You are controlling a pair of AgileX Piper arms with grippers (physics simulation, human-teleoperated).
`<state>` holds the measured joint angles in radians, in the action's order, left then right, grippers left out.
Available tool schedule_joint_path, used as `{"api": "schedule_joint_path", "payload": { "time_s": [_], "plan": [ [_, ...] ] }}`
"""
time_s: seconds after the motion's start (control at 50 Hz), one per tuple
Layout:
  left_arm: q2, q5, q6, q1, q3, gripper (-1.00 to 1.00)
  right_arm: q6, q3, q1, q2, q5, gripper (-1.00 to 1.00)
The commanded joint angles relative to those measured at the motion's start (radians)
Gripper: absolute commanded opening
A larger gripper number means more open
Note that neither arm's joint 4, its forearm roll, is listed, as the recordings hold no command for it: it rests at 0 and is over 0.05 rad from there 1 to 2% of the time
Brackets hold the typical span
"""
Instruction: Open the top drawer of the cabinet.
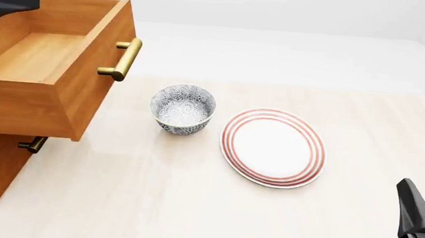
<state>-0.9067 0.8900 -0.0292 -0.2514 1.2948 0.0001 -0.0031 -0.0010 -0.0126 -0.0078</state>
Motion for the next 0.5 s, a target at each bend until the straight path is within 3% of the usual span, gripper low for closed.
{"api": "schedule_joint_path", "payload": {
  "time_s": [0.02, 0.5],
  "plan": [
    [0.063, 0.017, 0.001, 0.026, 0.0, 1.0, 0.0, 0.0, 0.0, 0.0, 0.0, 1.0],
    [0.154, 0.093, -0.005, 0.065, 0.065, 1.0, 0.0, 0.0, 0.0, 0.0, 0.0, 1.0]
  ]
}}
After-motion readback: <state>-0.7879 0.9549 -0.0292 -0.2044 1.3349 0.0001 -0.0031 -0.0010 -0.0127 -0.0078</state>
